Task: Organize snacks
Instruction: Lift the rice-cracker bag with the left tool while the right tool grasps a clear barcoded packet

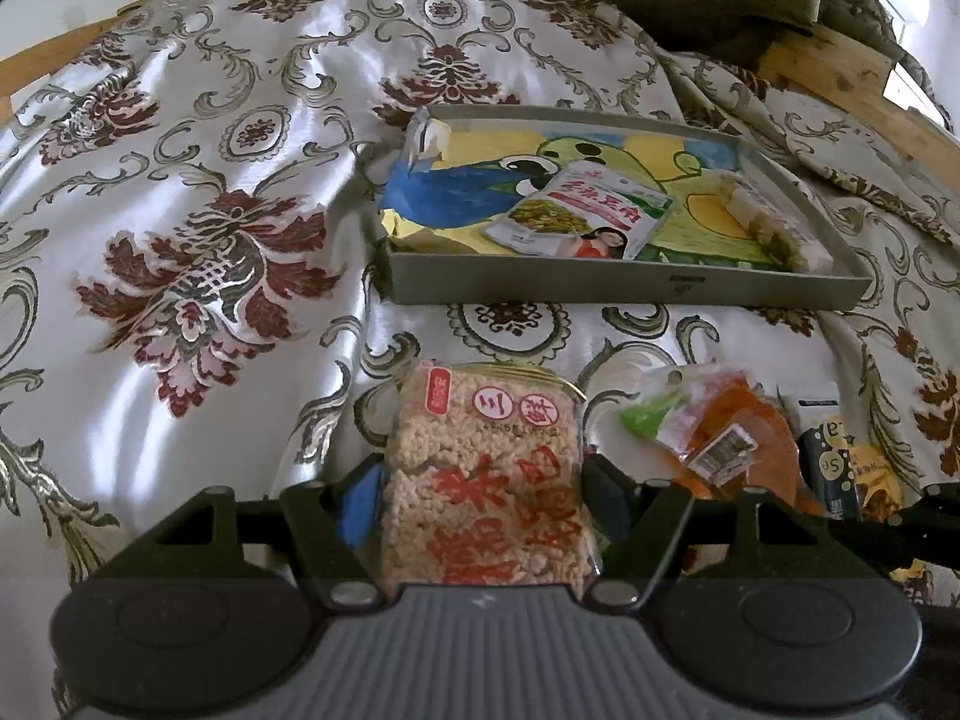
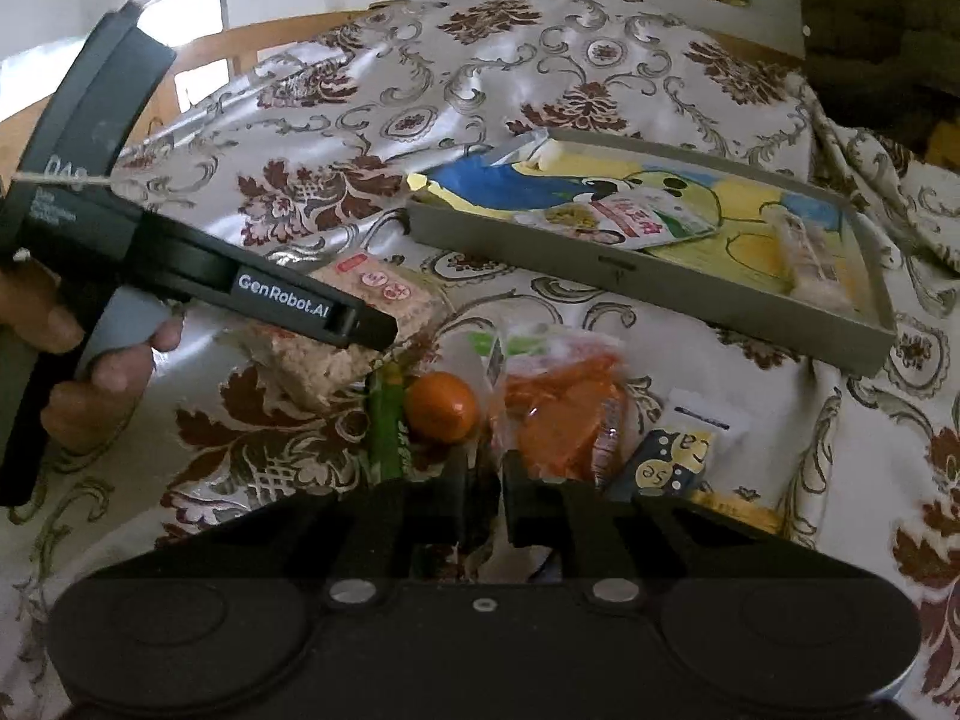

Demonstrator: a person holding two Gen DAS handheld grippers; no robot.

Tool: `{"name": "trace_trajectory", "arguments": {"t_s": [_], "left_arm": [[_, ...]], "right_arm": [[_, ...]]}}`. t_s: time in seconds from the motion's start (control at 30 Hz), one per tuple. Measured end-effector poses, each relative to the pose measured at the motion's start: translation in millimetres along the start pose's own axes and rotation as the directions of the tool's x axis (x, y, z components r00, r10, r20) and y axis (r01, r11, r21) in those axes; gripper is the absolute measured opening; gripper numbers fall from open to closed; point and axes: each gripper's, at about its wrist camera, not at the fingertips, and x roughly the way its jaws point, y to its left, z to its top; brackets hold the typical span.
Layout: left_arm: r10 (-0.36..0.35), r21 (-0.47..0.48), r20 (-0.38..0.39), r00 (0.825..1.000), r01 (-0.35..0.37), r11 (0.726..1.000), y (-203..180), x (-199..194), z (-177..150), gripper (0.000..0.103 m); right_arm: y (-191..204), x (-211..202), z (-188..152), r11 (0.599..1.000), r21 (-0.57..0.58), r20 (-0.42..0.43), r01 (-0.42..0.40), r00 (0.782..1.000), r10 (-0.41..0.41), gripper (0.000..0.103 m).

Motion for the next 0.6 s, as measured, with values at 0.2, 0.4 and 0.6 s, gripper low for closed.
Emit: {"name": "trace_trajectory", "arguments": {"t_s": [0.2,0.4,0.6], "left_arm": [[0.003,-0.020,-0.004,1.000,-0.003,1.000,0,-5,-2,0.073],[0.011,-0.029,-0.002,1.000,-0.011,1.000,1,-11,-5,0.073],[0.018,-0.089,-0.001,1.000,-0.018,0.996,6,-22,-8,0.073]], "right_arm": [[0,-2,0,1.000,0.001,0.017,-0.004,1.000,0.004,0.012],[8,-9,1,0.999,-0.052,0.059,0.016,0.998,-0.013,0.011],[10,-21,5,0.999,-0.049,0.111,0.014,0.994,-0.009,0.011]]}}
